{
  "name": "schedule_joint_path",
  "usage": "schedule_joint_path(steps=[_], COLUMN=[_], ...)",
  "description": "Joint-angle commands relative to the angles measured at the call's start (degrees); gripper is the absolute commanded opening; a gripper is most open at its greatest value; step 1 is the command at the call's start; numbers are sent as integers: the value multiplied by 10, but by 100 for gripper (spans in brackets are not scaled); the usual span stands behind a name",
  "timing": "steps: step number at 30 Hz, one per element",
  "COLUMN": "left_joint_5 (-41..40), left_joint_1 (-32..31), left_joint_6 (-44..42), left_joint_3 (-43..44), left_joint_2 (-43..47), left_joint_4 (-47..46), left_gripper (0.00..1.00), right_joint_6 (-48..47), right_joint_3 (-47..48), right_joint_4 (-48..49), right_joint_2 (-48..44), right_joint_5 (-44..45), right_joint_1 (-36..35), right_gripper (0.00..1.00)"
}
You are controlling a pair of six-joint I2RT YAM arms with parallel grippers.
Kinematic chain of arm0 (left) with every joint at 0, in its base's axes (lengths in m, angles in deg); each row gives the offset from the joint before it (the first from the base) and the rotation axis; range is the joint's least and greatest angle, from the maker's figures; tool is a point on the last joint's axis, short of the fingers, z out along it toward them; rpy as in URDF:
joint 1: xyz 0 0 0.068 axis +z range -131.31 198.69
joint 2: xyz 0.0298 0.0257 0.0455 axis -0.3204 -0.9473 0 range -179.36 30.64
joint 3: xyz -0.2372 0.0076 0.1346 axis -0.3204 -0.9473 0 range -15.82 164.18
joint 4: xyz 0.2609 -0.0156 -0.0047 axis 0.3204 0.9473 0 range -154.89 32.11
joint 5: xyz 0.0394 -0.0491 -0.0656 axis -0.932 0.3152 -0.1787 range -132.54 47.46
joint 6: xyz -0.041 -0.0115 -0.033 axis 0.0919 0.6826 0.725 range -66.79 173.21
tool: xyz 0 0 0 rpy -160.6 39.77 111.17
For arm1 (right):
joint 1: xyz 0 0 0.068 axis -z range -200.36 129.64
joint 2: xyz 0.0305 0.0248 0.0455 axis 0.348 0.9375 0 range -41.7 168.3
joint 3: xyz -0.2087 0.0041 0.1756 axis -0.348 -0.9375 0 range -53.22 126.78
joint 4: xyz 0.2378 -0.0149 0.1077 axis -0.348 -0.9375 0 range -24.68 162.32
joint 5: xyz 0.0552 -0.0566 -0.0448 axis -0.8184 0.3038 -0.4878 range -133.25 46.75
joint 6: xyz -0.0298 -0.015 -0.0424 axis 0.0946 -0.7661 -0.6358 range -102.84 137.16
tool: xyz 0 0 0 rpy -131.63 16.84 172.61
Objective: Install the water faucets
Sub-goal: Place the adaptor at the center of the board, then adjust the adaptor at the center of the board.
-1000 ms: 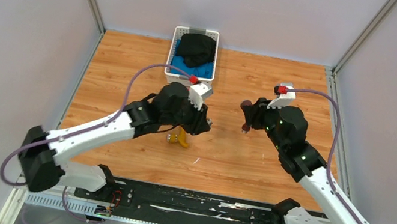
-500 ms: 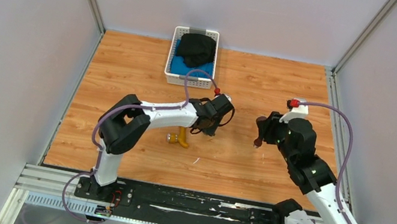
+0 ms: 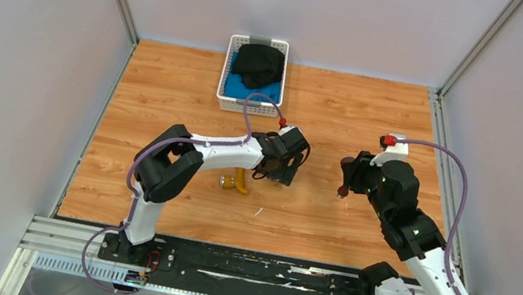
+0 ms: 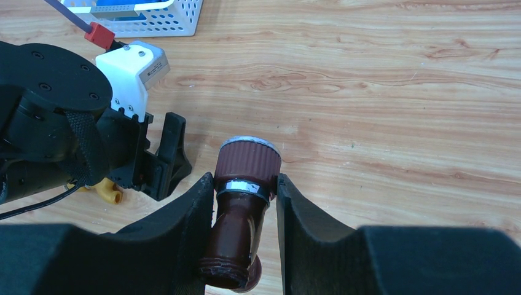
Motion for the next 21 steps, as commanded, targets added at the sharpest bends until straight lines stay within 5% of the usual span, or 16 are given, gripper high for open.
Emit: schedule_joint_path(steps=[1,10,21], left_joint_5=[-13,-24,14], left_joint_1=[-2,-3,-5], left_joint_6=[-10,-6,22], left_joint_3=[22,27,-17], left_joint_2=[31,27,14], left_joint_4=[30,75,24], left_gripper=[88,89,64], right_joint_6=[-6,-8,-12], right_joint_3=[-3,-2,-1], right_joint_4=[-5,-5,-12], right_joint_2=[-5,-1,6], right_joint_5=[2,-2,-19], right_joint_1=[9,8,9], right_gripper=[0,0,0])
